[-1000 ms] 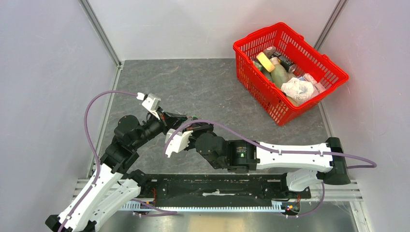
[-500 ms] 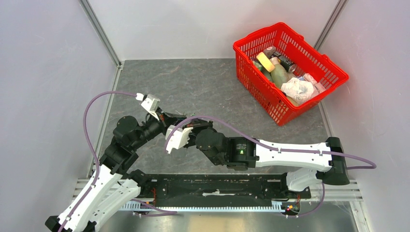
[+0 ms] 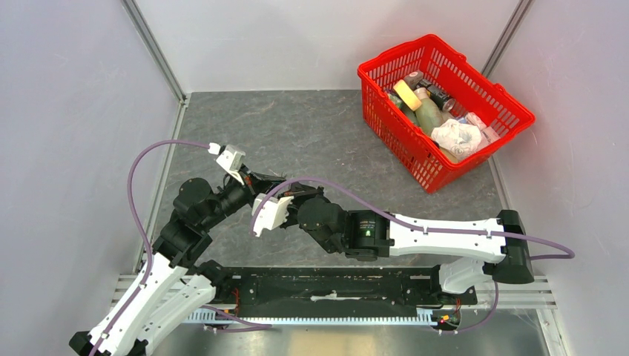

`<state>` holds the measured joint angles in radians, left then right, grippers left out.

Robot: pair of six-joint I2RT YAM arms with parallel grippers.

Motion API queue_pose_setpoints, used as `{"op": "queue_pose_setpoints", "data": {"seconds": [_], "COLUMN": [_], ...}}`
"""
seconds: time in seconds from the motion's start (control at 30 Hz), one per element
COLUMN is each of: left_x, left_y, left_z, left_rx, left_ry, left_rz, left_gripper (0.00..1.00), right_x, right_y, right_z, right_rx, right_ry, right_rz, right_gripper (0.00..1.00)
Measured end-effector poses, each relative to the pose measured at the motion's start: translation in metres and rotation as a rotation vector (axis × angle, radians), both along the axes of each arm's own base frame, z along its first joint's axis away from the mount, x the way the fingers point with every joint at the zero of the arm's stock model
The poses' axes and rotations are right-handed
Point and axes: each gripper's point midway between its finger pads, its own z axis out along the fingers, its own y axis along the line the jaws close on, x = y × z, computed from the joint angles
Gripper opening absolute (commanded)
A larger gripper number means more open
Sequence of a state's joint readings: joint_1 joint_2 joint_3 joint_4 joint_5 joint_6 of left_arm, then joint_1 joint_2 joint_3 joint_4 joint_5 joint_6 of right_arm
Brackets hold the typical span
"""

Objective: Put the keys on the keyring

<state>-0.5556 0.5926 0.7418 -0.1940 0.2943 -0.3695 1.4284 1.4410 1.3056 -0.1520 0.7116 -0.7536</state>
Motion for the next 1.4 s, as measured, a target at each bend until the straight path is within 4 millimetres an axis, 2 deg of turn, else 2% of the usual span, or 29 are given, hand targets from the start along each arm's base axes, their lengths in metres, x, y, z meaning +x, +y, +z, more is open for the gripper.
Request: {"op": "queue_pose_setpoints", "data": {"seconds": [1.4], "left_x": [0.0001], "left_y": [0.0], "left_z": [-0.0001], "left_rx": [0.0], "left_ry": [0.0], "left_rz": [0.0], "left_gripper": [0.02], "right_x": [0.0006], "right_y": [0.0034], "right_z": [0.0088], "right_rx": [0.035], "right_ry": [-0.01], "right_rz": [0.001], "right_gripper": [0.0]}}
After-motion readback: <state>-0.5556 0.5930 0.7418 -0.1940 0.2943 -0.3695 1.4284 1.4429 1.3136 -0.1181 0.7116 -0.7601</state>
